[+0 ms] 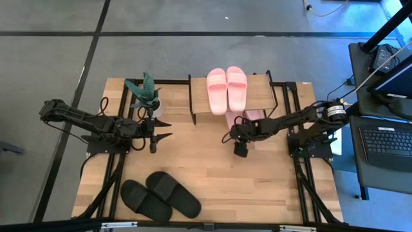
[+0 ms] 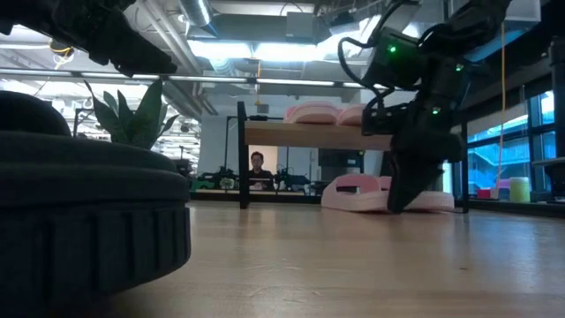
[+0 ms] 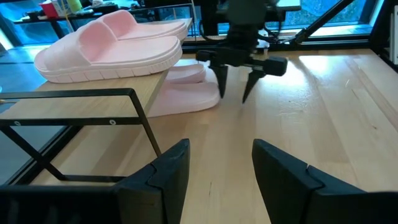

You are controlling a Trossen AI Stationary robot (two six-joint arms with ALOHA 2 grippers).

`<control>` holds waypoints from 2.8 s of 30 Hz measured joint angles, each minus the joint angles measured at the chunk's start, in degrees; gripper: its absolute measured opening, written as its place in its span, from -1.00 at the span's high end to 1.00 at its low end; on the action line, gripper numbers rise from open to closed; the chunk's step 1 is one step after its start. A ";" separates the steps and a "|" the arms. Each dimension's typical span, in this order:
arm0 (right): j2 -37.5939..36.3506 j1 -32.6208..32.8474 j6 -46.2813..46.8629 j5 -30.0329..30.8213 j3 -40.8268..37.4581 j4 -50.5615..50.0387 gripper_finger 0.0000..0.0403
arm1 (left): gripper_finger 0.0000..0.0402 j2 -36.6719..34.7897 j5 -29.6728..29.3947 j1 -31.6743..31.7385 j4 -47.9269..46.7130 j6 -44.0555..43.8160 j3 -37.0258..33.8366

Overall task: Pick and place slides into the shelf
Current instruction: Put the pink slipper under the shelf, then adjust the shelf

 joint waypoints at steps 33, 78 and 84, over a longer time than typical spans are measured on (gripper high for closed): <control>-0.10 -4.83 -1.17 0.35 0.00 1.30 -0.20 | 0.17 0.02 0.00 0.00 -0.90 -2.86 0.00; -25.90 13.62 -8.56 5.30 -2.50 16.47 -0.20 | 0.17 23.08 17.99 9.03 40.98 0.17 -2.89; -34.36 13.70 -8.58 5.33 -8.17 19.38 -0.20 | 0.17 30.81 26.22 15.44 50.92 -2.41 -2.84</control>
